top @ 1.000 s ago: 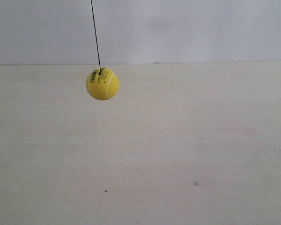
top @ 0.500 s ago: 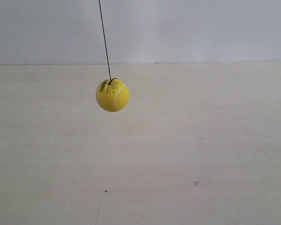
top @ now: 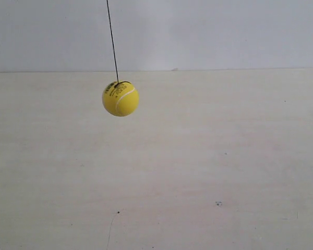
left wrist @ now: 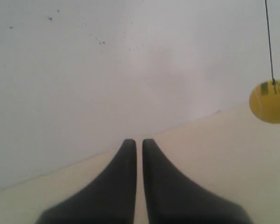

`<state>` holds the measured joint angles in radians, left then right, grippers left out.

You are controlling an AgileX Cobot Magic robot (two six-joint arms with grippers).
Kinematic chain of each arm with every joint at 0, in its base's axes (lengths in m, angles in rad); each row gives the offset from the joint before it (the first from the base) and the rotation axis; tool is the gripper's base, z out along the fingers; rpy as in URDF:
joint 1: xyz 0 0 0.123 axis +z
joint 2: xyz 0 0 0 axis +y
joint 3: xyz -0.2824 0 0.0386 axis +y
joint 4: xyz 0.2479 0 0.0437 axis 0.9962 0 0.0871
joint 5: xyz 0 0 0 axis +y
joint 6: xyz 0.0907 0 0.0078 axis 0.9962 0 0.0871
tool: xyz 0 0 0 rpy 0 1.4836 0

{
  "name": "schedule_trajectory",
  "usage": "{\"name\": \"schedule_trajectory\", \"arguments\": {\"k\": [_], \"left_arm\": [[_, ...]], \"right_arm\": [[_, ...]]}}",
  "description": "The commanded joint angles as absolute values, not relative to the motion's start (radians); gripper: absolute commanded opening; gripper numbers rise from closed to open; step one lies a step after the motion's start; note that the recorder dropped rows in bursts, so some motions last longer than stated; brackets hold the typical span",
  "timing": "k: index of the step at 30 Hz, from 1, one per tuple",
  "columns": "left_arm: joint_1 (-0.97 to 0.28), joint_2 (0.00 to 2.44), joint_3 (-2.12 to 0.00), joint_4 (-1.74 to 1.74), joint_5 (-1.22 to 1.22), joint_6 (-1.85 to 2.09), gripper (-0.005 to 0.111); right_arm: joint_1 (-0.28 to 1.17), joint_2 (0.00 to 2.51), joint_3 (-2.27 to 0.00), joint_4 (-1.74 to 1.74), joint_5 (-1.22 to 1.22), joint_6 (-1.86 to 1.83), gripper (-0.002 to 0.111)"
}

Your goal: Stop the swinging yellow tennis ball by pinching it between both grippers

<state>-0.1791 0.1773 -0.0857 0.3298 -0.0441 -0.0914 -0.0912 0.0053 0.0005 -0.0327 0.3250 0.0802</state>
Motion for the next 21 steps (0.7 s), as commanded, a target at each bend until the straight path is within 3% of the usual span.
{"name": "schedule_trajectory", "arguments": {"k": [1,5,14,21], "left_arm": [[-0.149,0.162,-0.014,0.229,-0.071,-0.042,0.005],[-0.091,0.12,0.0,0.164,-0.042,-0.033,0.005],[-0.043,0.003,0.0,0.134,0.309,-0.035,0.005],[-0.04,0.0,0.0,0.123,0.319,-0.035,0.005]], "right_arm": [[-0.089,0.0,0.0,-0.031,0.311,0.077,0.0],[-0.089,0.0,0.0,-0.031,0.311,0.077,0.0],[-0.089,0.0,0.0,-0.031,0.311,0.077,0.0],[-0.089,0.0,0.0,-0.031,0.317,0.077,0.0]]}}
